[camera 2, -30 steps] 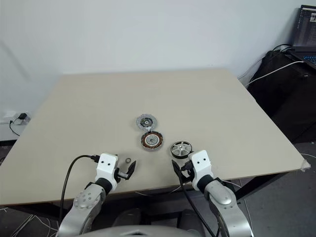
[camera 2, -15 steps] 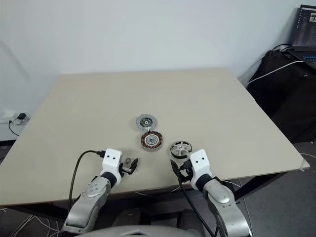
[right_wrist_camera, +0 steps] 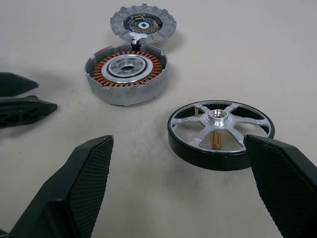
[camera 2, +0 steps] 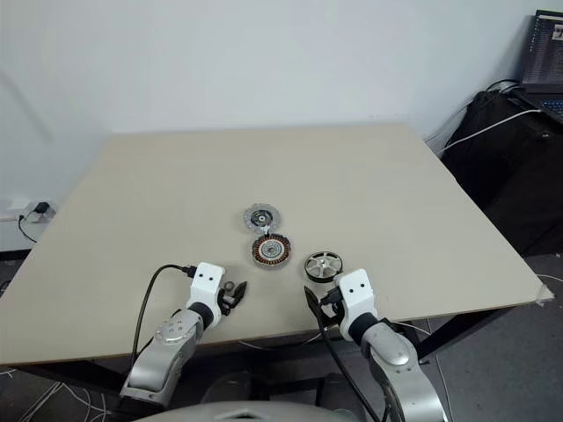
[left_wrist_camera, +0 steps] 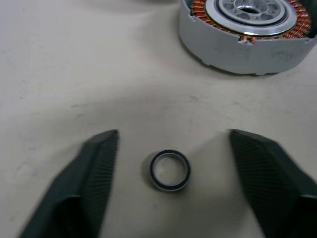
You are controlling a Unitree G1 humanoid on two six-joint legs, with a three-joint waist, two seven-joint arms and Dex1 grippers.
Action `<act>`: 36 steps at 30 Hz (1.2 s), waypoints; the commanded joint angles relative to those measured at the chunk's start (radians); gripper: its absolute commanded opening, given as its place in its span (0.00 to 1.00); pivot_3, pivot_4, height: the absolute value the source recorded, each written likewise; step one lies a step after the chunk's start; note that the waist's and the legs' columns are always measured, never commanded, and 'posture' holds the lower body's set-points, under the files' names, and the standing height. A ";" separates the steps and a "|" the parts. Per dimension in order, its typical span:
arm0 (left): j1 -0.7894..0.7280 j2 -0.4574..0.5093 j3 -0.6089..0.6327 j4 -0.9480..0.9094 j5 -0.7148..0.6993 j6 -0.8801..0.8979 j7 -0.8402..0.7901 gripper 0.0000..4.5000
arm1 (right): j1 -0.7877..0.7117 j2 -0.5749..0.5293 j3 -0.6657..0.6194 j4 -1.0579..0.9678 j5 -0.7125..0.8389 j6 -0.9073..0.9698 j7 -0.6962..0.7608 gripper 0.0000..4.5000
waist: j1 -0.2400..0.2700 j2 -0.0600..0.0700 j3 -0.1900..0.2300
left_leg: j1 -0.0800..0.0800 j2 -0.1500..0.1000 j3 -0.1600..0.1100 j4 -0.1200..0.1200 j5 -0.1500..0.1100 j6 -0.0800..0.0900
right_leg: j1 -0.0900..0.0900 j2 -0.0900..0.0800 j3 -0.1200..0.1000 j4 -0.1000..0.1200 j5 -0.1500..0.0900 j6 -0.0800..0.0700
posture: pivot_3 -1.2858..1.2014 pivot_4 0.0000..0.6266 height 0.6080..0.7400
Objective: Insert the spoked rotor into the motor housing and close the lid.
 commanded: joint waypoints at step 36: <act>-0.374 -0.129 -0.075 0.167 -0.005 -0.045 -0.025 0.15 | -0.039 0.020 0.005 -0.008 -0.003 -0.034 -0.019 1.00 | 0.001 -0.005 0.003 | -0.001 -0.001 -0.001 0.005 0.000 0.001 | 0.003 0.004 -0.002 0.001 0.002 0.002 | 0.52 0.00 1.00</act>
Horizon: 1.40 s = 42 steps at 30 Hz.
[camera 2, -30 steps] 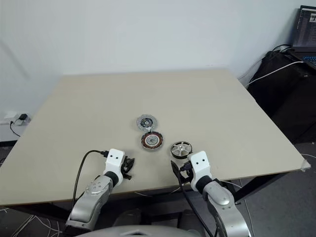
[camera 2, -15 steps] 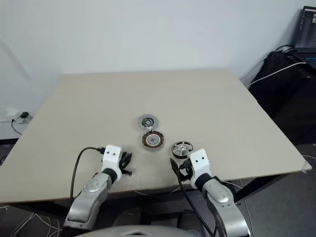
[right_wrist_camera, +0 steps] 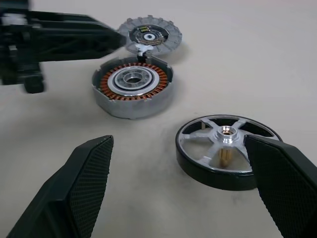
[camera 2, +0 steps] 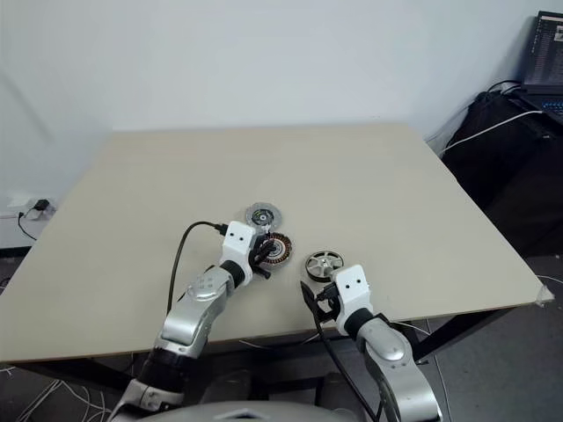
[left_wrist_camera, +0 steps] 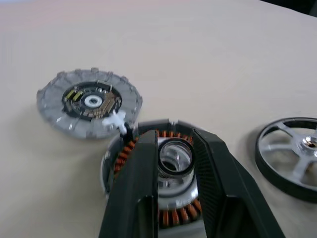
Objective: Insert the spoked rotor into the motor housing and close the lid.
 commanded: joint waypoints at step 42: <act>0.178 -0.010 0.124 -0.189 -0.055 -0.195 0.048 0.09 | -0.136 0.050 0.027 0.010 -0.013 0.075 -0.042 0.43 | -0.005 -0.001 0.001 | 0.001 0.001 -0.002 0.002 -0.001 0.001 | 0.003 -0.002 0.000 -0.001 0.001 0.000 | 0.52 0.00 1.00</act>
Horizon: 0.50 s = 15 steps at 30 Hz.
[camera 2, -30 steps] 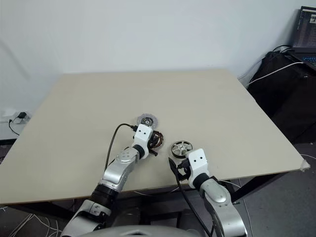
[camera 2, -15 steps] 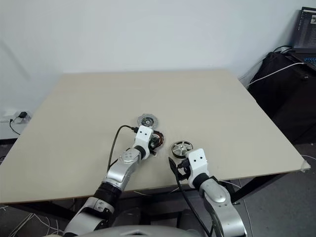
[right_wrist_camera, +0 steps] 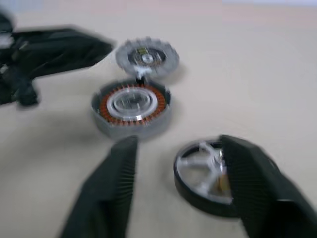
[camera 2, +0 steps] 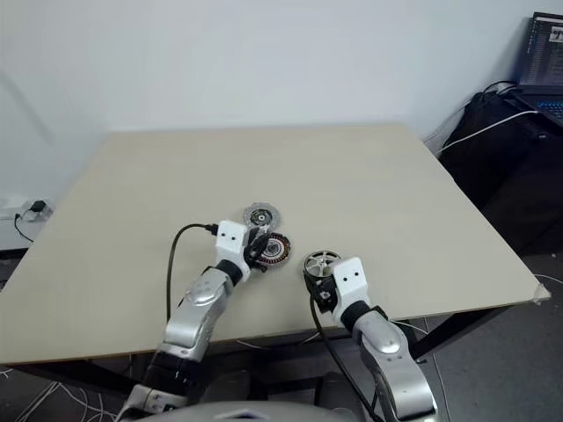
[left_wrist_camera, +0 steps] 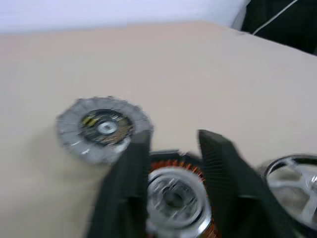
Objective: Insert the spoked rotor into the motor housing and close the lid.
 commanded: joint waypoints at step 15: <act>0.392 0.104 0.039 -0.220 0.030 -0.247 -0.004 0.00 | -0.404 0.093 0.177 0.308 -0.148 0.198 -0.033 0.00 | -0.004 0.001 0.000 | -0.003 0.000 0.003 -0.002 0.000 0.000 | -0.005 -0.001 0.001 -0.001 0.001 -0.001 | 0.52 0.00 1.00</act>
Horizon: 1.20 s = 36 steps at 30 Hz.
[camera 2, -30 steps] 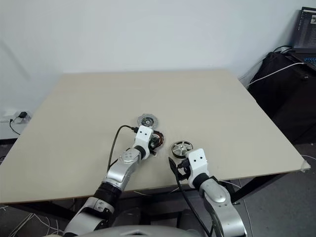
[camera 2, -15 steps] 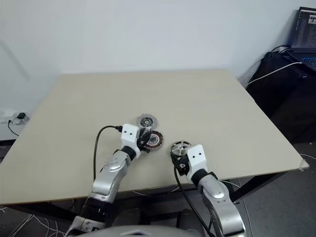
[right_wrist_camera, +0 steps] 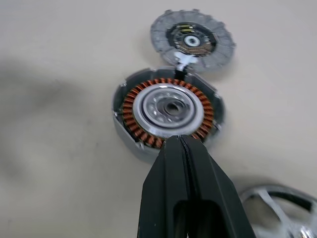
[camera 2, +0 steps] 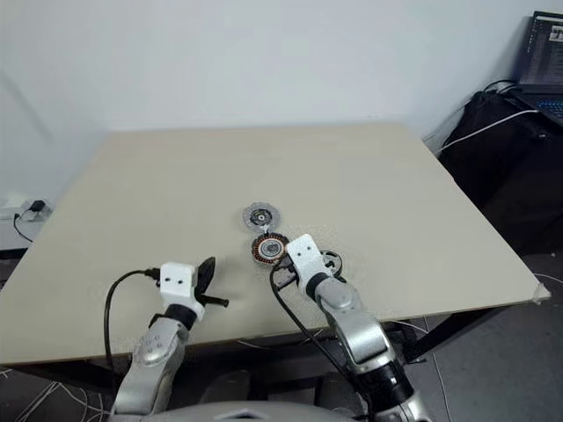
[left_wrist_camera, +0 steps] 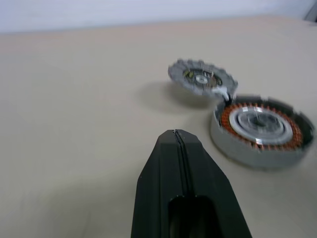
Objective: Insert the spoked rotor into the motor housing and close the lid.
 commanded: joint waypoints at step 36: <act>0.037 0.023 -0.133 -0.138 -0.015 0.061 -0.073 0.00 | -0.295 0.100 -0.026 0.464 -0.086 -0.176 0.014 0.00 | -0.020 0.003 0.000 | -0.002 0.000 0.004 -0.002 0.001 -0.002 | -0.004 0.003 0.001 0.003 0.000 0.000 | 0.52 0.00 1.00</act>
